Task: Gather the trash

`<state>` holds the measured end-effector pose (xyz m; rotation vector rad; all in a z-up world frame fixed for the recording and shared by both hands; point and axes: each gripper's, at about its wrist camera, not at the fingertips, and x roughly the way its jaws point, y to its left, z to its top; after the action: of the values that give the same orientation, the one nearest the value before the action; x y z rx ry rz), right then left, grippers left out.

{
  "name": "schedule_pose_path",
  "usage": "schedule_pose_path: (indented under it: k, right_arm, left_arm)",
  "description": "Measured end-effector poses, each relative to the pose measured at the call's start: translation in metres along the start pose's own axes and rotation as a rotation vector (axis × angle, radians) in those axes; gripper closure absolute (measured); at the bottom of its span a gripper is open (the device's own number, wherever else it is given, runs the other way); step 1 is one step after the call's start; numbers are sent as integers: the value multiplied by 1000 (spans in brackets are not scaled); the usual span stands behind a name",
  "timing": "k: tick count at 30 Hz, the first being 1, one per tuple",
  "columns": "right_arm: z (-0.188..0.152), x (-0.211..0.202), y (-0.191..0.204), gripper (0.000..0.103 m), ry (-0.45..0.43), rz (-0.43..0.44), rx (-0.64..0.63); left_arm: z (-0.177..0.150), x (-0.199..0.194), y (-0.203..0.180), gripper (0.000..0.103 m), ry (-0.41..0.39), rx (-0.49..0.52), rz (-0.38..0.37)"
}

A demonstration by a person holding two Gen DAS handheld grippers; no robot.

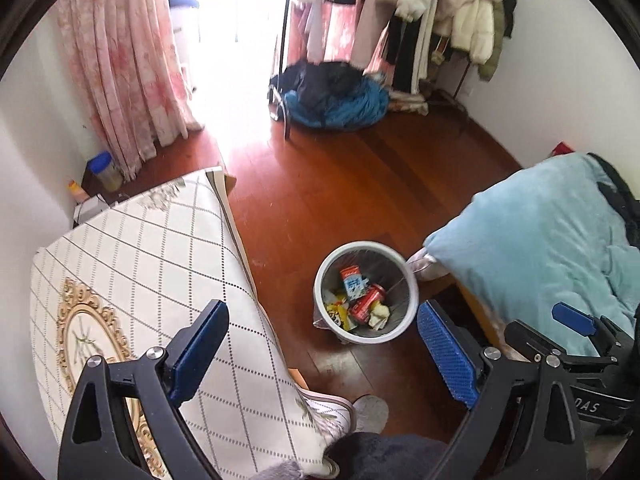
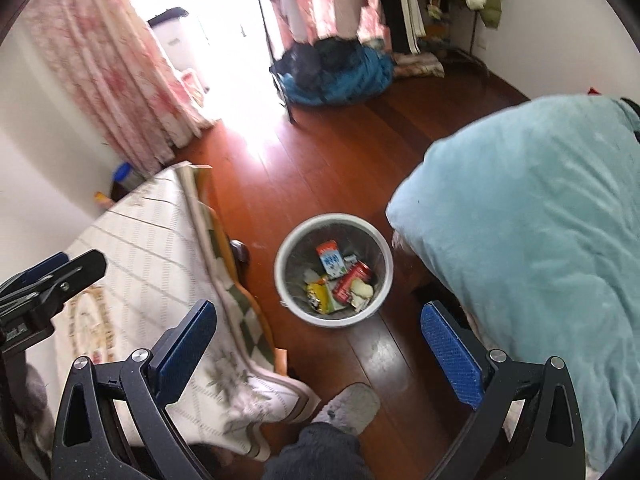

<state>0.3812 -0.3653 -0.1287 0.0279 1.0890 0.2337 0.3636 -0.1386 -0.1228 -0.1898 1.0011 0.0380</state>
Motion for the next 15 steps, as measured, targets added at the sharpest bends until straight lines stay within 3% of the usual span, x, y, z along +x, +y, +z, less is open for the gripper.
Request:
schedule_pose_path:
  k: [7, 15]
  right_arm:
    - [-23, -92, 11, 0, -71, 93, -22]
    - [-58, -165, 21, 0, -121, 185, -46]
  left_arm:
    - [-19, -79, -5, 7, -76, 8, -67]
    - [-50, -137, 2, 7, -126, -3, -128]
